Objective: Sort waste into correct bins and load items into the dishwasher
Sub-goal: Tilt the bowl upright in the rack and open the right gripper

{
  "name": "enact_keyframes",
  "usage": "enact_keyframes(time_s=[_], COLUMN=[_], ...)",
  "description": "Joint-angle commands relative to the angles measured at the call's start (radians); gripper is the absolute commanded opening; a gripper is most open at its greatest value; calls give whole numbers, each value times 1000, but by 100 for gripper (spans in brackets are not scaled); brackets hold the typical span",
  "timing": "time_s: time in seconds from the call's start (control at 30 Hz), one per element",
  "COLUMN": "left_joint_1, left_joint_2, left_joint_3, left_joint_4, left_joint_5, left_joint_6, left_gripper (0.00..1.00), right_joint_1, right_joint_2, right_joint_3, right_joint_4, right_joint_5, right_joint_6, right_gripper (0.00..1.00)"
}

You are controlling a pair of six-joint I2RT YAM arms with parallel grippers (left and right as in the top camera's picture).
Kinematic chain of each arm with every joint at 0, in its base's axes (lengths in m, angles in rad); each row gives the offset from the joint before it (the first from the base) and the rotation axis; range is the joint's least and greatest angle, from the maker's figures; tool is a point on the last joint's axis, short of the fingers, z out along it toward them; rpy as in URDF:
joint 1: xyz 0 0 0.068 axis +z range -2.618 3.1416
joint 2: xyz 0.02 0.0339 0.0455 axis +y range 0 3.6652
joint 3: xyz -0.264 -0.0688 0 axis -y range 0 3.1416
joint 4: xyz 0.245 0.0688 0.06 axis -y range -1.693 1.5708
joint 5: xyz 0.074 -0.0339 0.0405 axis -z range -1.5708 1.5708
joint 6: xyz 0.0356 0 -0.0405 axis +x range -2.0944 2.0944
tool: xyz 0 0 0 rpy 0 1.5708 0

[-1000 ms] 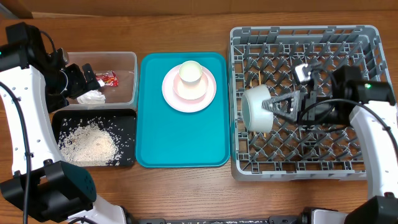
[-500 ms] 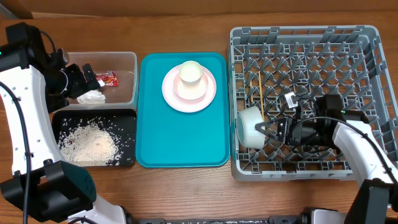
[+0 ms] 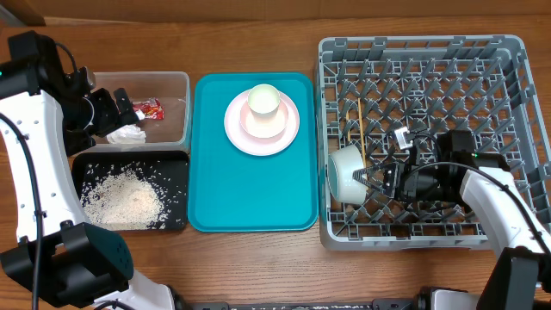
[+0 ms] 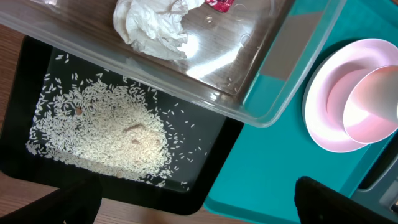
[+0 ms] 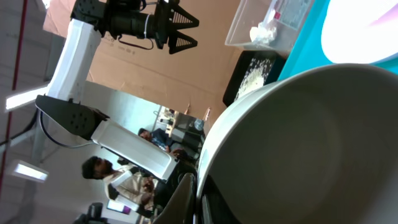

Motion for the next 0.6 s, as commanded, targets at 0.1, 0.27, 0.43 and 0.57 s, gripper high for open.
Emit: enact_keyframes(time_s=[0.1, 0.27, 0.43, 0.57], left_joint_1=[3, 3, 3, 3], left_joint_2=[-6, -6, -6, -6], left_joint_3=[17, 17, 17, 17], left_joint_4=[1, 1, 1, 1], left_joint_5=[-6, -6, -5, -6], left_joint_6=[-3, -4, -3, -3], left_gripper=[100, 100, 100, 100], right_joint_1=[2, 2, 2, 1], right_joint_2=[1, 1, 1, 1], right_joint_3=[-15, -24, -24, -24], right_joint_4=[-21, -9, 38, 89], right_joint_5=[-14, 60, 85, 92], right_joint_6=[-23, -23, -22, -22], right_gripper=[4, 4, 5, 8])
